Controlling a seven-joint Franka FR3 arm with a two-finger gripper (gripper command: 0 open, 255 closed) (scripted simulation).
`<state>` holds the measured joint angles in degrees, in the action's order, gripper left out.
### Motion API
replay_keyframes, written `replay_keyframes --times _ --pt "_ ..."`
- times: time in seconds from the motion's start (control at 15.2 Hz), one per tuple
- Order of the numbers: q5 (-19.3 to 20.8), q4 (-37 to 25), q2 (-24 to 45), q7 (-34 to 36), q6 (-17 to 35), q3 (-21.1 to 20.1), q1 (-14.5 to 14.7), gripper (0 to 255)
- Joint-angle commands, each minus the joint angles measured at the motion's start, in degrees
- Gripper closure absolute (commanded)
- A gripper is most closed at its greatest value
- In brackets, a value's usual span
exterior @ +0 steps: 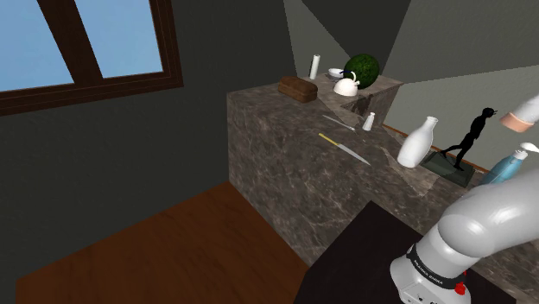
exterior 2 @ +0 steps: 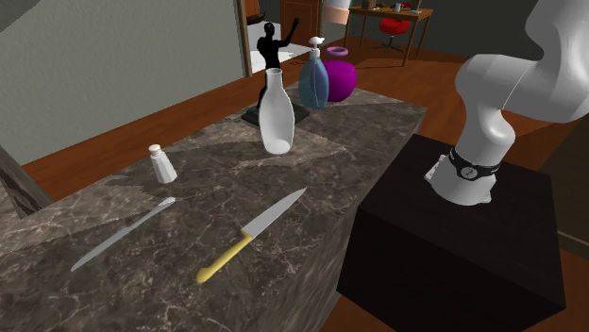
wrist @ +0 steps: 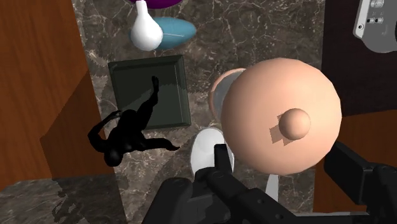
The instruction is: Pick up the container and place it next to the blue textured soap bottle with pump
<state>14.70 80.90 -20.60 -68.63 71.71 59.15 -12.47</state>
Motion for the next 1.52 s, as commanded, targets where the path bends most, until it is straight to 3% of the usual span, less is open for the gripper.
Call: replay_keyframes --times 0.0,0.59,1.45 --pt "0.26 0.36 0.02 -1.45 0.80 1.56 0.16 255" --pt "3.57 11.85 -5.56 1.55 7.56 -2.94 -3.58 255" --pt "6.64 25.21 -10.32 3.87 16.78 -4.13 -6.61 255"
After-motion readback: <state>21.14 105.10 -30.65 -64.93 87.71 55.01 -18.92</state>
